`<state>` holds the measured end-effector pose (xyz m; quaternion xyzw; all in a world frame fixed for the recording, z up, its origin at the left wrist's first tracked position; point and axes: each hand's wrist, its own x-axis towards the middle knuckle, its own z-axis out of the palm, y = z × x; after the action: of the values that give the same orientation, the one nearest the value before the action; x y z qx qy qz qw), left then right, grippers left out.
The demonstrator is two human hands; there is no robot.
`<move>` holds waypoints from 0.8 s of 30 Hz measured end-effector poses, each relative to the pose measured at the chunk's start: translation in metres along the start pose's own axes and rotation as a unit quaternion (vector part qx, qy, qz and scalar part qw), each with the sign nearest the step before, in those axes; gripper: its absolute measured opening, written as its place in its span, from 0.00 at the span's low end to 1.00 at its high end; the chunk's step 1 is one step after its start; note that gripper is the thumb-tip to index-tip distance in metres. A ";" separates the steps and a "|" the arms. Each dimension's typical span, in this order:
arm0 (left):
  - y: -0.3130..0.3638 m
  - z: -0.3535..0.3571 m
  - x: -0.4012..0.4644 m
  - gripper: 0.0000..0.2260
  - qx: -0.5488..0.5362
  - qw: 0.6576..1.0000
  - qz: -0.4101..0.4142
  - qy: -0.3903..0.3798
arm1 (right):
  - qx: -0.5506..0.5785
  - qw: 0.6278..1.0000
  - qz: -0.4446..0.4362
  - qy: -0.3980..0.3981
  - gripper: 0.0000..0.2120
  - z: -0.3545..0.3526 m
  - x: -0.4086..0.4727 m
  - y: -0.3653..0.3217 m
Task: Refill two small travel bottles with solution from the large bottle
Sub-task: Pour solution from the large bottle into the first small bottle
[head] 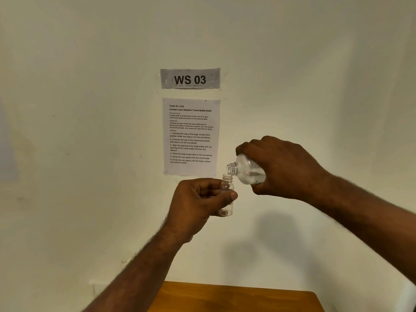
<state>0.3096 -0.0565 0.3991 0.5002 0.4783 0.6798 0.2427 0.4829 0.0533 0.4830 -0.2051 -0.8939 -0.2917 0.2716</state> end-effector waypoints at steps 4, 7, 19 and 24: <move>0.000 -0.001 0.001 0.09 -0.001 1.000 0.000 0.001 | -0.001 1.000 -0.003 -0.002 0.28 0.001 0.002 0.000; 0.000 -0.002 0.001 0.09 -0.001 1.000 0.000 0.000 | -0.001 1.000 -0.007 0.010 0.29 0.003 0.003 0.000; -0.003 -0.002 0.002 0.08 -0.006 1.000 -0.002 -0.001 | 0.001 1.000 -0.020 0.017 0.29 0.007 0.004 0.002; -0.003 -0.002 0.003 0.08 -0.010 1.000 0.001 -0.001 | 0.003 1.000 -0.020 0.020 0.28 0.008 0.004 0.002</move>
<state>0.3058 -0.0540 0.3973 0.4986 0.4713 0.6841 0.2476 0.4783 0.0611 0.4807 -0.1807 -0.8933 -0.2980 0.2839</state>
